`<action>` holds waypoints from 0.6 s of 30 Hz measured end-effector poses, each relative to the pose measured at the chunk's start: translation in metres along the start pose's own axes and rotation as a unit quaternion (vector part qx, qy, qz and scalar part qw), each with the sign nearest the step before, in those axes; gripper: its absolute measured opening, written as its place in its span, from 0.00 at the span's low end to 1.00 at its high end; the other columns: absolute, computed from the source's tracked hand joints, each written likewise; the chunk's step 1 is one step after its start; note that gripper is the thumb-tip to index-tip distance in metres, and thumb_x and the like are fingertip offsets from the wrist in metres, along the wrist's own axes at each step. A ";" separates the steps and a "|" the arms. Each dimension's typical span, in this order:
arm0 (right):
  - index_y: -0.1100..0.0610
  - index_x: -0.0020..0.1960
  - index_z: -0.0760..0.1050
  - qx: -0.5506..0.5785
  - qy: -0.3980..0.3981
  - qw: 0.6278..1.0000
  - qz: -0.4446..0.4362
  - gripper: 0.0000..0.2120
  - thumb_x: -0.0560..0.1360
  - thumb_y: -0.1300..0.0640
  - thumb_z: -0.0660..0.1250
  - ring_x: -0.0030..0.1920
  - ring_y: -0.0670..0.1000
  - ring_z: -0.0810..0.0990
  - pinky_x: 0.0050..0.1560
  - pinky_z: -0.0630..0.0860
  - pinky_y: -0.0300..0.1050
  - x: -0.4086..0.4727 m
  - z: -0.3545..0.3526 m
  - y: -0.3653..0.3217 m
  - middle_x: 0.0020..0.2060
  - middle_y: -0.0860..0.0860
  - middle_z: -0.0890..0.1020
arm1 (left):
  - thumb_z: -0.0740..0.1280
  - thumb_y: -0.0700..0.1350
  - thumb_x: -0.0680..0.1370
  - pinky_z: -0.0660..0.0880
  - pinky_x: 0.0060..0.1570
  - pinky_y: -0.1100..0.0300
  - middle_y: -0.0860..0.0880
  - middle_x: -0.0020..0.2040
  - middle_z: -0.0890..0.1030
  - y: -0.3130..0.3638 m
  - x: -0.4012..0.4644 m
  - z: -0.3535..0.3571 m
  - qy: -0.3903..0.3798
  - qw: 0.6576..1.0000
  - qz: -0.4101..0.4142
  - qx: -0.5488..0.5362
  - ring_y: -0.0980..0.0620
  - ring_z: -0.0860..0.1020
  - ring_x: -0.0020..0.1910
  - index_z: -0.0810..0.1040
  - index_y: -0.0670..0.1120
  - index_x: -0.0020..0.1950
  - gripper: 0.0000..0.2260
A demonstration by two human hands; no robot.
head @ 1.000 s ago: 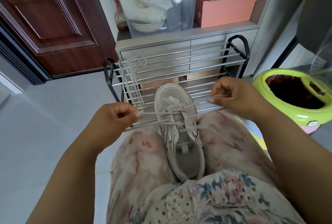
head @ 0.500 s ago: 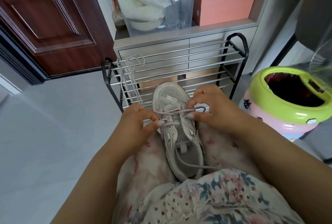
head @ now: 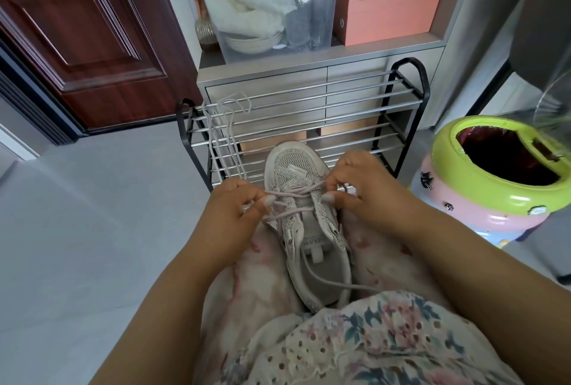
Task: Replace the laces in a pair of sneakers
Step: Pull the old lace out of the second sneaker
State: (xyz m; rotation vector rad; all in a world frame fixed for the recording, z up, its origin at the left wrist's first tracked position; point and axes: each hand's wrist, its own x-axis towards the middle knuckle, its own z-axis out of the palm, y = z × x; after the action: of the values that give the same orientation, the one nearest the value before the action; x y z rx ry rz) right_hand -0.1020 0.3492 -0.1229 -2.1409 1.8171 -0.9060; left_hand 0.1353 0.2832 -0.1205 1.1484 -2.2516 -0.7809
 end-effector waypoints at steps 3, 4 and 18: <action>0.50 0.37 0.70 -0.015 0.106 0.992 0.067 0.06 0.72 0.54 0.65 0.46 0.53 0.71 0.45 0.59 0.42 0.001 -0.013 0.011 0.39 0.48 0.70 | 0.59 0.57 0.76 0.64 0.39 0.62 0.52 0.37 0.76 -0.012 0.002 -0.014 0.078 0.997 -0.003 0.024 0.56 0.72 0.43 0.77 0.49 0.36 0.16; 0.52 0.37 0.69 -0.011 0.147 0.984 0.104 0.08 0.73 0.57 0.66 0.46 0.52 0.70 0.44 0.58 0.40 0.002 -0.018 0.017 0.39 0.49 0.70 | 0.60 0.55 0.77 0.64 0.38 0.61 0.52 0.35 0.75 -0.016 0.001 -0.019 0.096 0.995 -0.012 0.028 0.56 0.72 0.41 0.77 0.47 0.35 0.16; 0.44 0.46 0.77 0.026 0.017 0.999 -0.017 0.08 0.69 0.44 0.67 0.50 0.45 0.68 0.55 0.62 0.34 -0.005 -0.002 -0.003 0.44 0.43 0.70 | 0.65 0.53 0.77 0.67 0.49 0.71 0.58 0.52 0.72 0.008 -0.006 0.004 0.004 0.999 -0.013 0.046 0.52 0.65 0.59 0.76 0.60 0.45 0.02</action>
State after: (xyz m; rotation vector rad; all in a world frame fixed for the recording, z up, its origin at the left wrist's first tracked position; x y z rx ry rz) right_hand -0.1010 0.3552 -0.1215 -2.1439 1.7564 -0.9935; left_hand 0.1317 0.2935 -0.1194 1.2242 -2.2909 -0.6865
